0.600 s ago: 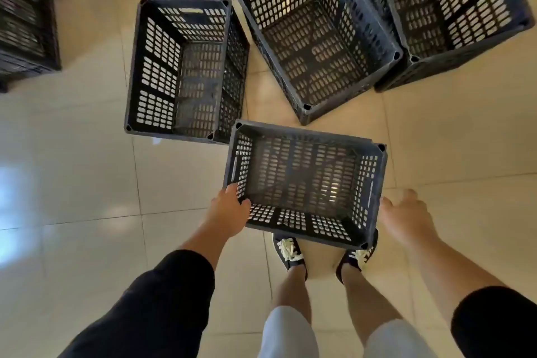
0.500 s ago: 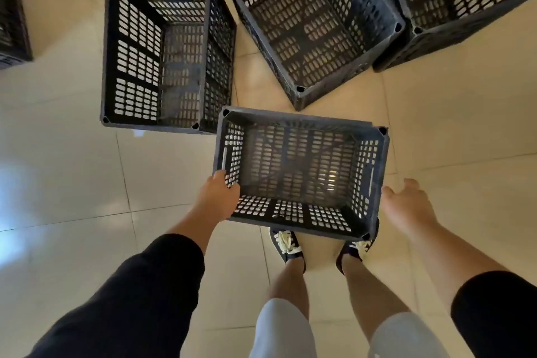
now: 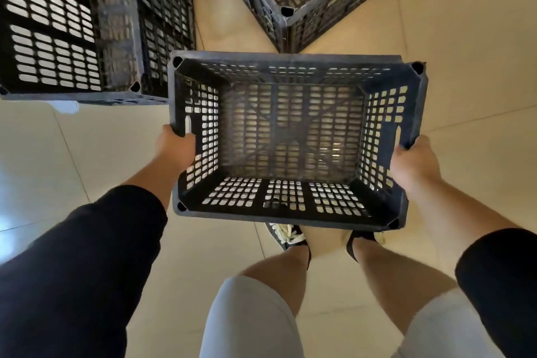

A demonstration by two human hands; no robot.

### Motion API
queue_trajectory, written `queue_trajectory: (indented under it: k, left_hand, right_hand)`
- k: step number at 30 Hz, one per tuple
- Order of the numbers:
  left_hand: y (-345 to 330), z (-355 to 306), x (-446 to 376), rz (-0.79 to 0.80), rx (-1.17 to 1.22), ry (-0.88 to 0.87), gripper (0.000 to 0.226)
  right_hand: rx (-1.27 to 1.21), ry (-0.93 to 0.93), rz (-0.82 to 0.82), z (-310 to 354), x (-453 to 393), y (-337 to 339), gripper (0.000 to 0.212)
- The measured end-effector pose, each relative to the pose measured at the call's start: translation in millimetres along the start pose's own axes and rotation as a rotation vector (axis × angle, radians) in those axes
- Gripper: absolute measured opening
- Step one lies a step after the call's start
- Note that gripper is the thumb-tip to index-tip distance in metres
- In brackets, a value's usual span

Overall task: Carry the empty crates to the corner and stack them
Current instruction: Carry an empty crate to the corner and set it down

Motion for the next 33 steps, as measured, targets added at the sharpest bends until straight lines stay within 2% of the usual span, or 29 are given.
queue_trajectory:
  k: [4, 7, 9, 15, 20, 27, 33]
  left_hand:
    - [-7, 4, -6, 0.026, 0.123, 0.068, 0.023]
    - [-2, 2, 2, 0.061, 0.085, 0.042, 0.024]
    - [8, -2, 18, 0.085, 0.130, 0.052, 0.023]
    - [79, -9, 92, 0.091, 0.221, 0.067, 0.030]
    - [153, -20, 169, 0.084, 0.363, 0.092, 0.018]
    - [254, -9, 269, -0.036, 0.612, 0.194, 0.013]
    - [299, 19, 350, -0.204, 0.723, 0.285, 0.009]
  right_hand:
    - [-0.060, 0.029, 0.010, -1, -5, -5, 0.026]
    - [-0.110, 0.023, 0.037, -2, 2, 4, 0.009]
    - [-0.123, 0.025, 0.012, -2, 12, 18, 0.005]
    - [-0.059, 0.049, -0.046, 7, 80, 99, 0.010]
    - [-0.041, 0.037, -0.011, 33, 167, 182, 0.006]
    - [0.092, 0.300, -0.073, 107, 278, 264, 0.015]
    - [0.223, 0.520, -0.066, 179, 325, 284, 0.015]
Point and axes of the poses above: each hand's wrist, its own x-axis away from the middle knuckle, its own y-axis out of the back of the hand, z = x × y, the point moved 6 cm from there along -x, towards the middle knuckle, and after that the axes turned 9 degrees about -y, right-handed, at the moved point
